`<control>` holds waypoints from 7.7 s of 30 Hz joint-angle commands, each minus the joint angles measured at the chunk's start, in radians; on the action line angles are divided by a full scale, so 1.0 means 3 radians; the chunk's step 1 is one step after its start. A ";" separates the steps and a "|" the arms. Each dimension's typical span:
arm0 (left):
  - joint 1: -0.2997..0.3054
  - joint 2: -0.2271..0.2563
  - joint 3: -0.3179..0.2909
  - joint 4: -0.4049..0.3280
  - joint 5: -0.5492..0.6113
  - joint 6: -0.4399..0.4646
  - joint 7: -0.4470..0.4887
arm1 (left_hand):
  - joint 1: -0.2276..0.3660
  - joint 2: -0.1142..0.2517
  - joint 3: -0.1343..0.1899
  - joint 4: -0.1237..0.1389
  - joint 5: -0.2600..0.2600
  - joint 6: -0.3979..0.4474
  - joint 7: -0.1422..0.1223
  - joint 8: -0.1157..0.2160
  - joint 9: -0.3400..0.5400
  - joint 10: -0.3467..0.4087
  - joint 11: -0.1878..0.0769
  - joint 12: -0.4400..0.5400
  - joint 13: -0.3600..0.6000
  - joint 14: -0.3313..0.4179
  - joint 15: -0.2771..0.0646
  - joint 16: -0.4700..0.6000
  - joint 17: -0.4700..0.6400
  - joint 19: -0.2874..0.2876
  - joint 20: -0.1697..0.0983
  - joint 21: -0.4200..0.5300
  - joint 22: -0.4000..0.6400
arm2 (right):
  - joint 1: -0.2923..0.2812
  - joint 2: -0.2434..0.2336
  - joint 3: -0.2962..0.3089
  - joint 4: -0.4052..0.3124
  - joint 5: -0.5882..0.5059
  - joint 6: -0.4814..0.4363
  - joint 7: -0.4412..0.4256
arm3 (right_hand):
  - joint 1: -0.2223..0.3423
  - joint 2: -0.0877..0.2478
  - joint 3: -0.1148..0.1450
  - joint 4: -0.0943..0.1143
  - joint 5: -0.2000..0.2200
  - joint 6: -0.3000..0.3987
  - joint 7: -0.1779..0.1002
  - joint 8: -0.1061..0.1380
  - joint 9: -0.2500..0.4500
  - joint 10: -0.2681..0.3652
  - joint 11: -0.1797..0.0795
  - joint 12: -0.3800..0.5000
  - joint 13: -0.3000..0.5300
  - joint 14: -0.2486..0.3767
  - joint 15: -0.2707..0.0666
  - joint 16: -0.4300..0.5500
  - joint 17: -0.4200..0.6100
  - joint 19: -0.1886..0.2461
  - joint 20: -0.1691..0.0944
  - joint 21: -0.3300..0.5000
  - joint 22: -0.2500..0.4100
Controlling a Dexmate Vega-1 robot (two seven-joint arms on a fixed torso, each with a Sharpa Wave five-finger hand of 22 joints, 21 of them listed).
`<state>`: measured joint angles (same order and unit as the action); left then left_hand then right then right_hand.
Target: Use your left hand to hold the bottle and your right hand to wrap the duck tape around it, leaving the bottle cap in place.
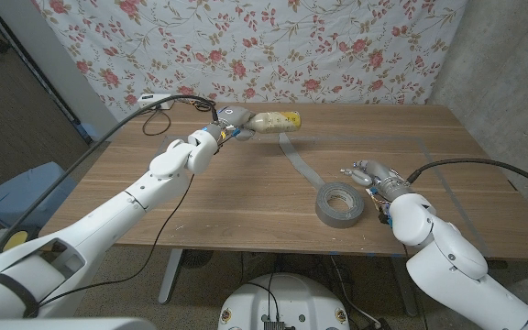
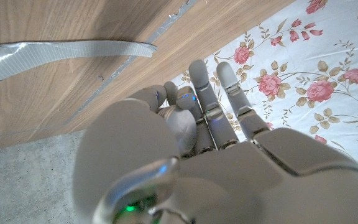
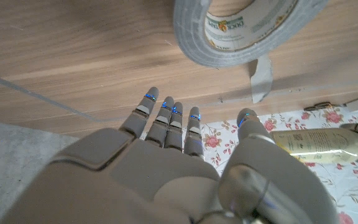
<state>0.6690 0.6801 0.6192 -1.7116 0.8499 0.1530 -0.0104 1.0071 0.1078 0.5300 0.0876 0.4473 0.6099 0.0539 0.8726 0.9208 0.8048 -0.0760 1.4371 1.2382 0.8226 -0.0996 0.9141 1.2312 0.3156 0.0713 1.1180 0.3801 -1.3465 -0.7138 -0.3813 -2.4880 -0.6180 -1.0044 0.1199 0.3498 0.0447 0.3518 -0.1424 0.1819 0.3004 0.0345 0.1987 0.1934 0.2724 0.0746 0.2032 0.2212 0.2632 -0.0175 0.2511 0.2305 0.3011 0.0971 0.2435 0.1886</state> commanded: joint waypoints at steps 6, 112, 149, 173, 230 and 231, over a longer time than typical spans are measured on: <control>0.0065 0.0037 -0.0032 -0.0139 0.0007 0.0011 0.0058 | -0.0152 0.0307 0.0319 0.0262 -0.0018 0.0014 -0.0003 0.0016 0.0064 -0.0039 -0.0008 0.0129 0.0009 -0.0037 -0.0092 0.0111 -0.0002 -0.0035 -0.0008 0.0063 -0.0039 | 0.0195 -0.0090 -0.0504 0.0059 -0.1612 -0.1305 0.1489 | 0.0110 -0.0066 -0.0020 -0.0069 0.0057 -0.0051 -0.0027 -0.0008 0.0014 -0.0056 -0.0029 -0.0008 0.0016 -0.0049 -0.0023 -0.0024 0.0014 -0.0009 -0.0010 -0.0020 0.0004; 0.0227 0.0104 -0.0098 -0.0387 0.0060 0.0223 -0.0073 | -0.0430 0.0294 0.0542 0.0233 -0.0119 -0.0060 -0.0012 0.0094 -0.0119 -0.0158 -0.0034 0.0418 0.0000 -0.0265 -0.0102 0.0561 -0.0031 -0.0232 -0.0001 0.0494 -0.0506 | 0.0433 0.0785 -0.0561 0.1842 -0.1640 0.0370 -0.2975 | 0.2865 0.0262 -0.0473 0.0031 0.0250 0.2349 -0.0510 0.0683 0.0340 0.2258 -0.0697 0.1760 0.1156 0.2168 -0.0698 0.1973 0.2358 0.0891 -0.0714 0.0829 0.0340; 0.0239 0.0077 -0.0118 -0.0377 0.0023 0.0228 0.0042 | -0.0507 0.0285 0.0601 0.0229 -0.0138 -0.0064 -0.0004 0.0141 -0.0164 -0.0160 -0.0025 0.0419 0.0000 -0.0299 -0.0100 0.0645 -0.0034 -0.0266 -0.0004 0.0591 -0.0602 | 0.1492 0.0736 -0.0539 0.2454 -0.1652 0.0937 -0.3682 | 0.2902 0.0221 -0.0582 0.0058 0.0331 0.2492 -0.0502 0.0682 0.0294 0.2366 -0.0710 0.1806 0.1223 0.2184 -0.0701 0.1878 0.2576 0.0855 -0.0747 0.0940 0.0340; 0.0434 0.0167 -0.0291 -0.0713 -0.0177 0.0200 0.0147 | -0.0557 0.0282 0.0643 0.0225 -0.0143 -0.0051 0.0012 0.0189 -0.0181 -0.0155 -0.0013 0.0422 0.0001 -0.0314 -0.0094 0.0695 -0.0035 -0.0273 -0.0004 0.0631 -0.0626 | 0.2102 0.0761 -0.0710 0.2929 -0.1723 0.0875 -0.3387 | 0.2940 0.0212 -0.0648 0.0068 0.0360 0.2535 -0.0471 0.0649 0.0259 0.2419 -0.0684 0.1810 0.1240 0.2214 -0.0697 0.1842 0.2738 0.0833 -0.0763 0.1015 0.0334; -0.0012 -0.0199 0.0046 -0.0428 -0.0599 0.0096 -0.0314 | -0.0648 0.0282 0.0728 0.0216 -0.0165 -0.0090 0.0028 0.0269 -0.0243 -0.0143 0.0010 0.0427 0.0005 -0.0343 -0.0075 0.0812 -0.0035 -0.0297 0.0012 0.0724 -0.0633 | 0.2699 0.0860 -0.1194 0.2700 -0.2226 0.1063 -0.3112 | 0.3058 0.0228 -0.0772 0.0071 0.0434 0.2709 -0.0358 0.0572 0.0176 0.2638 -0.0640 0.1789 0.1169 0.2396 -0.0687 0.1821 0.3166 0.0858 -0.0658 0.1235 0.0286; -0.0012 -0.0200 0.0040 -0.0428 -0.0614 0.0086 -0.0310 | -0.0649 0.0282 0.0729 0.0216 -0.0166 -0.0098 0.0020 0.0274 -0.0232 -0.0135 0.0014 0.0430 0.0004 -0.0345 -0.0072 0.0813 -0.0035 -0.0296 0.0015 0.0725 -0.0633 | 0.2722 0.0867 -0.1208 0.2731 -0.2230 0.1075 -0.3080 | 0.3058 0.0227 -0.0775 0.0072 0.0436 0.2712 -0.0357 0.0570 0.0175 0.2637 -0.0640 0.1789 0.1171 0.2397 -0.0688 0.1819 0.3173 0.0855 -0.0659 0.1237 0.0284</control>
<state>0.6889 0.6366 0.6179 -1.8606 0.6783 0.1868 -0.0904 0.9159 0.0822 0.6744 0.0887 0.3974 0.5766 0.0555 0.9450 0.8467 0.7561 -0.0708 1.5599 1.2371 0.7199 -0.0713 1.1503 1.2173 0.2280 0.0767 1.3276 0.1908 -0.5708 -0.4650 -0.7034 -1.6941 -1.2494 -0.7071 -0.8667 1.1227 -0.0362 0.1239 -0.1216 0.3053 0.9421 0.0289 0.3714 0.2457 0.8885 0.0105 0.7367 0.4644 0.9384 -0.0983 0.7963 1.1745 0.5517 -0.0531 0.6067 0.2737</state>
